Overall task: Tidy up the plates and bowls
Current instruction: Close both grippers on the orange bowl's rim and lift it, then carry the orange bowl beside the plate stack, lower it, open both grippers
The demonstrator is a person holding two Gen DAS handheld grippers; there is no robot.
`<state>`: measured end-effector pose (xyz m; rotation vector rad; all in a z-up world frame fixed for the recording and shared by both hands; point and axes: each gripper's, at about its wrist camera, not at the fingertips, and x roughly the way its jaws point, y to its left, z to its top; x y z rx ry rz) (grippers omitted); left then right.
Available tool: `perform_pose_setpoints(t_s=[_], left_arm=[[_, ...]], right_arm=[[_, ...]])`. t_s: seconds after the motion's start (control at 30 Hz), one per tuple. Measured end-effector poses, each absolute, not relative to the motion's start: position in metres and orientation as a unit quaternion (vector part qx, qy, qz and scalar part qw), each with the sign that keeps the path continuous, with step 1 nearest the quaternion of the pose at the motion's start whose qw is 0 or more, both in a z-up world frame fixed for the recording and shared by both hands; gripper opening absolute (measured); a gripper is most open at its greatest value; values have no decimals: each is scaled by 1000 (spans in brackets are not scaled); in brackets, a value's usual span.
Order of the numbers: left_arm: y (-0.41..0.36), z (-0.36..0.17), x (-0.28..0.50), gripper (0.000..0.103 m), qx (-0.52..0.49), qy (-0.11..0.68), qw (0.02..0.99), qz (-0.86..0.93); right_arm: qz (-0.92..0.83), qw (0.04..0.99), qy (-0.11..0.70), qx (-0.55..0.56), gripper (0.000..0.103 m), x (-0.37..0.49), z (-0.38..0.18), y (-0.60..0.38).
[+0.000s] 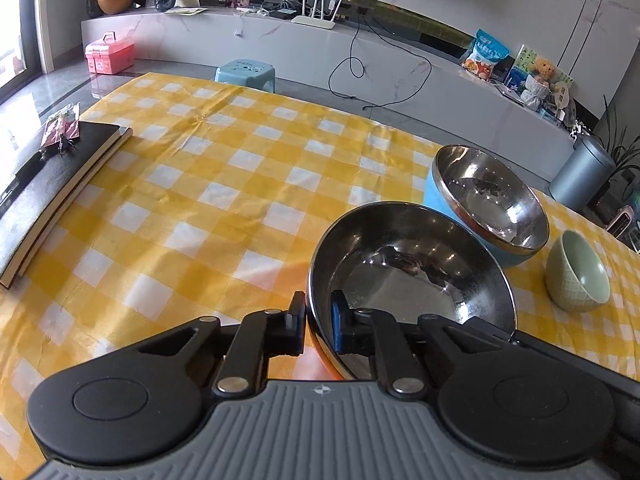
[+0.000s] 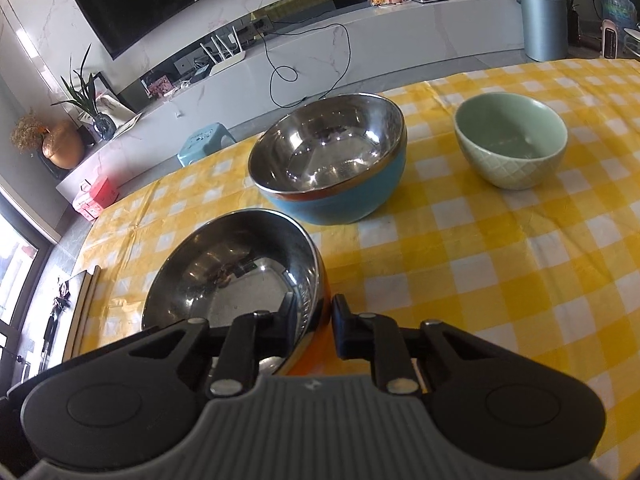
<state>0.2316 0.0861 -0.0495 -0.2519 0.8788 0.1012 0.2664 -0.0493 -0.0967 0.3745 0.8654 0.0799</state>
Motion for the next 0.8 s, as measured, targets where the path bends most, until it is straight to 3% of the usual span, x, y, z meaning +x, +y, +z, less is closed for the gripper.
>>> perform_pose_setpoints(t_s=[0.8], left_arm=[[43, -19, 159, 13, -149, 430, 890, 16]], right_arm=[[17, 875, 418, 246, 10, 195, -64, -114]])
